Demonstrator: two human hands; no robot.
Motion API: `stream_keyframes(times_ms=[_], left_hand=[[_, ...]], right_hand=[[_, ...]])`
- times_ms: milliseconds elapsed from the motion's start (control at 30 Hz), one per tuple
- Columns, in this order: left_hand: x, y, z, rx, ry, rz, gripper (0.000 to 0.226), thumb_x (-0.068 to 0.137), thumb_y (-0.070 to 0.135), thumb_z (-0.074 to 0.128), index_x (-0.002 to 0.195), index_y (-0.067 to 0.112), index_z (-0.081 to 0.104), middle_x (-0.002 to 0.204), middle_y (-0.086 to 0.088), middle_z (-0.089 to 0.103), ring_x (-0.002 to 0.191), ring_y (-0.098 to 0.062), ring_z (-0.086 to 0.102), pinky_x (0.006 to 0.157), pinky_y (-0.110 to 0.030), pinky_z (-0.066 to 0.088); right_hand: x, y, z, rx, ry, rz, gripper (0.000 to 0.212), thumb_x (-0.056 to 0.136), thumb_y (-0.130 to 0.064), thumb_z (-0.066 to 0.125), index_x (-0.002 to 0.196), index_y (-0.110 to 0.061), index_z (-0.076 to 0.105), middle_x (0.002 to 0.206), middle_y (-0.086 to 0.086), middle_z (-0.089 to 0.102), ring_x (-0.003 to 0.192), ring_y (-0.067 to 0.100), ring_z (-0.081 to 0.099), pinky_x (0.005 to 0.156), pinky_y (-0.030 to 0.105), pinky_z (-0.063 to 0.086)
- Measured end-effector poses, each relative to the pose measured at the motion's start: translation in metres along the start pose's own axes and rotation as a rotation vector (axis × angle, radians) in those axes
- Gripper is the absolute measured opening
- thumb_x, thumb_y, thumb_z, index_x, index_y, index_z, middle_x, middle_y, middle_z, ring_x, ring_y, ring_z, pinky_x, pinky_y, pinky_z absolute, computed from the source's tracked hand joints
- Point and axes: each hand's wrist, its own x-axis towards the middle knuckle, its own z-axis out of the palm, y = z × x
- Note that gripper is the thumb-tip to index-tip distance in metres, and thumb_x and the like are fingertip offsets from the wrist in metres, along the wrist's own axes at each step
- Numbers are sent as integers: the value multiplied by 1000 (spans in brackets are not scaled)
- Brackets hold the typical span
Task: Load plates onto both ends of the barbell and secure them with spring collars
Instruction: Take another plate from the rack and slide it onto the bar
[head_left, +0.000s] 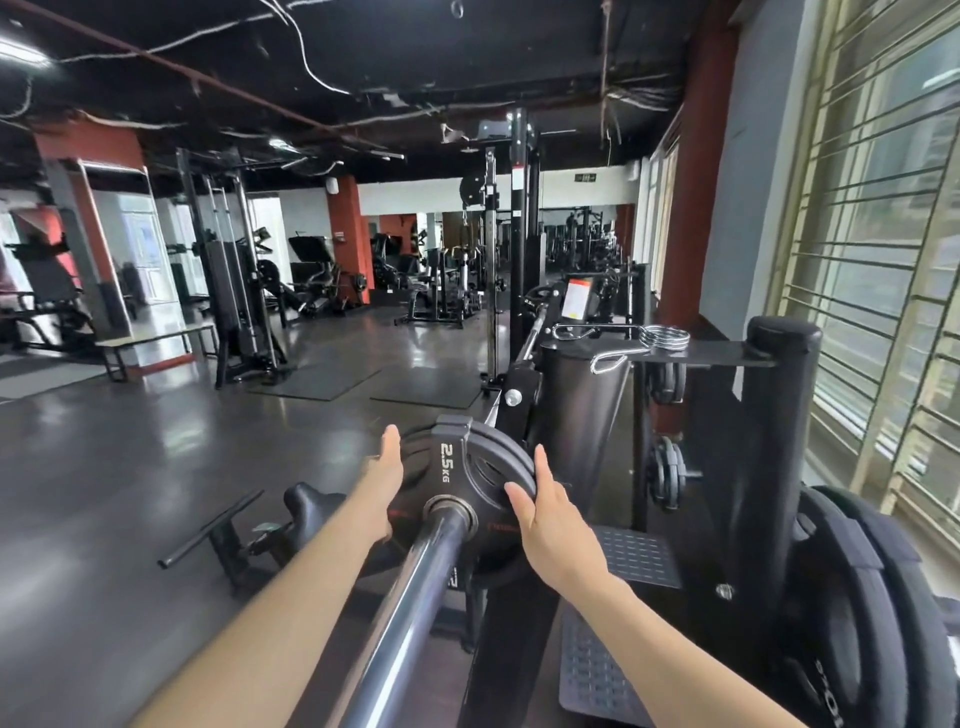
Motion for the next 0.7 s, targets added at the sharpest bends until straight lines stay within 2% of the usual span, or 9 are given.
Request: stream_keyframes(times_ms=[67, 167, 267, 333, 400, 467, 533, 600, 700], left_hand=[[-13, 5, 2, 44, 28, 2, 90, 93, 74, 29, 157, 12, 18, 164, -12, 22, 144, -42, 27, 111, -66, 25], [-40, 8, 3, 201, 141, 91, 84, 96, 66, 35, 152, 5, 26, 158, -19, 28, 141, -40, 33, 112, -53, 28], [-69, 8, 8, 453, 316, 373, 57, 97, 41, 51, 143, 9, 42, 150, -19, 34, 137, -36, 32, 110, -45, 29], [-88, 5, 16, 553, 330, 624, 40, 94, 30, 53, 132, 14, 53, 144, -13, 41, 131, -33, 35, 107, -42, 31], [-106, 0, 35, 640, 248, 842, 24, 94, 27, 51, 114, 21, 63, 130, -8, 53, 122, -31, 43, 101, -40, 36], [-125, -7, 66, 728, 70, 968, 17, 94, 29, 50, 106, 26, 63, 116, -1, 59, 115, -27, 50, 96, -38, 41], [-147, -21, 107, 761, -131, 945, 24, 95, 34, 52, 116, 25, 58, 115, 3, 61, 112, -24, 56, 93, -36, 44], [-168, -42, 149, 786, -279, 869, 33, 95, 41, 51, 123, 24, 52, 119, 4, 63, 112, -22, 59, 92, -33, 42], [-194, -71, 215, 861, -423, 826, 36, 95, 42, 51, 127, 25, 52, 126, 4, 61, 114, -20, 59, 93, -31, 41]], right_hand=[[-2, -3, -8, -5, -41, 48, 75, 100, -66, 21, 161, -34, -7, 163, 2, 30, 142, 35, 39, 110, 56, 37], [-14, -2, -20, 104, -16, 126, 80, 100, -64, 31, 162, -21, 5, 164, 10, 27, 145, 37, 34, 118, 52, 30], [-38, 8, -34, 114, 58, 149, 66, 103, -50, 42, 156, -12, 30, 158, 14, 37, 144, 32, 37, 118, 43, 30], [-59, 25, -51, 127, 65, 186, 52, 104, -40, 46, 147, -11, 45, 149, 14, 47, 137, 28, 45, 115, 39, 36], [-81, 51, -73, 187, 73, 257, 40, 103, -35, 47, 134, -13, 58, 136, 10, 60, 125, 25, 56, 107, 38, 43], [-105, 84, -96, 330, 95, 383, 30, 102, -33, 49, 118, -14, 67, 121, 7, 69, 115, 25, 63, 103, 45, 49], [-128, 121, -119, 517, 136, 534, 25, 102, -29, 50, 105, -13, 69, 111, 11, 73, 106, 29, 66, 97, 48, 52], [-147, 159, -140, 694, 199, 667, 26, 104, -28, 48, 101, -12, 67, 103, 11, 73, 90, 24, 68, 82, 37, 53], [-166, 220, -170, 949, 365, 828, 27, 106, -27, 45, 104, -7, 64, 81, 8, 66, 66, 17, 60, 59, 24, 43]])
